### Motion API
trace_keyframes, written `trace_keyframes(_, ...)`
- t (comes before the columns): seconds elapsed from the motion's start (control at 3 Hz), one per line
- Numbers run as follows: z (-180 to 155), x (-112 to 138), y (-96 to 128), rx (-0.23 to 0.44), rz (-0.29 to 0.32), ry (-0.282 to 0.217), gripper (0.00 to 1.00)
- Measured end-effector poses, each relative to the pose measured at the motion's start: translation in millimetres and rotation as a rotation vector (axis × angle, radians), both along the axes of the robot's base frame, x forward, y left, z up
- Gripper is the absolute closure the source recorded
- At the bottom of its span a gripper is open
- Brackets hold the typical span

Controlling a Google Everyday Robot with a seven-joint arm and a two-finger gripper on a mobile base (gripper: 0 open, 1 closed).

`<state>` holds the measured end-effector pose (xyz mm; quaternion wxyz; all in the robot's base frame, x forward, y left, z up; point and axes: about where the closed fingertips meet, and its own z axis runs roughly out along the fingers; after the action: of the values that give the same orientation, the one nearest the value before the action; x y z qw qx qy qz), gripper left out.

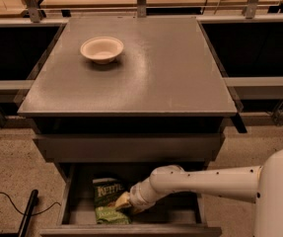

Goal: Pick green jalapeno chip bag from middle drawer and place on counter

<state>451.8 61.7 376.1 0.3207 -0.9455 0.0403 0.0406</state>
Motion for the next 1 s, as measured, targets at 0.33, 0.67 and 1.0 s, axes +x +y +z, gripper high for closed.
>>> trace_keyframes(0.33,-5,-1,3,0.005,0.004,0.015,0.8)
trace_keyframes(0.67,1,-1,2,0.05,-0.006,0.014,1.0)
trace_keyframes(1.0,27,-5,3,0.127,0.0,-0.024,1.0)
